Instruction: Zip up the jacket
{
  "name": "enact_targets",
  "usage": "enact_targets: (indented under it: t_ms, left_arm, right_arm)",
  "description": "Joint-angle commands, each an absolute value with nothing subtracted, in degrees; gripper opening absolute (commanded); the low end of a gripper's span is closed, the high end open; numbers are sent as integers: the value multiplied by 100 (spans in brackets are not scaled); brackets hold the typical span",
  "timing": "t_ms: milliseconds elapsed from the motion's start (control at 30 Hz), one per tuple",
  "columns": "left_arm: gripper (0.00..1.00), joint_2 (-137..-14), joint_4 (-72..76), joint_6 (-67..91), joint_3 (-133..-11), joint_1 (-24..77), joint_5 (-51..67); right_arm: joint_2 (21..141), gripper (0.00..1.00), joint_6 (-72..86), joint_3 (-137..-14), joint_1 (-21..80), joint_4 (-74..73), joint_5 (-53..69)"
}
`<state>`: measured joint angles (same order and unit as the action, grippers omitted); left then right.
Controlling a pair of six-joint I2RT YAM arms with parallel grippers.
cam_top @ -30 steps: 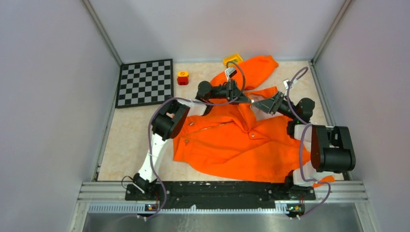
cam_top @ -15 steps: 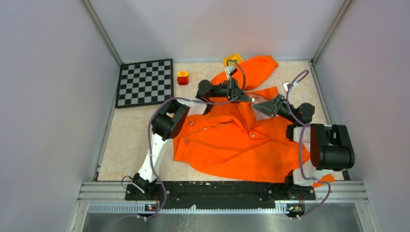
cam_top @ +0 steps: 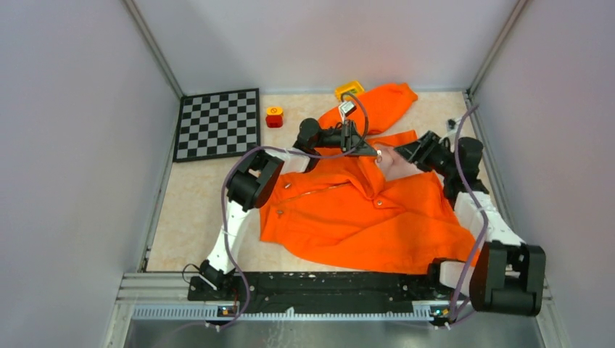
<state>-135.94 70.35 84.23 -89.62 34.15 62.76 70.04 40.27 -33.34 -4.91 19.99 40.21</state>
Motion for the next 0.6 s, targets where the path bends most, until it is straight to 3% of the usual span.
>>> enact_targets:
  t_ms: [0, 100, 167, 233, 367, 567]
  left_arm:
    - [0, -13106, 6879, 8064, -8908, 3393, 6324]
    - [0, -13147, 6864, 8100, -8924, 3393, 6288]
    - [0, -13176, 6850, 8112, -8908, 3403, 6251]
    - [0, -13206, 6821, 8112, -8884, 3410, 6219]
    - [0, -13236, 6815, 8100, -8792, 3426, 6163]
    - [0, -13258, 6787, 8060, -8730, 3476, 6220]
  right_arm:
    - [6413, 56, 3011, -4278, -819, -1530, 1178]
    - [6768, 58, 3539, -4503, -1290, -2586, 239]
    - [7132, 58, 3859, -4437, -1719, -2682, 484]
    - [7620, 50, 4095, -4469, -1969, -2889, 800]
    - [8363, 46, 4005, -4621, -1763, -3060, 1215]
    - [8256, 51, 3608, -4471, -1220, -2636, 912]
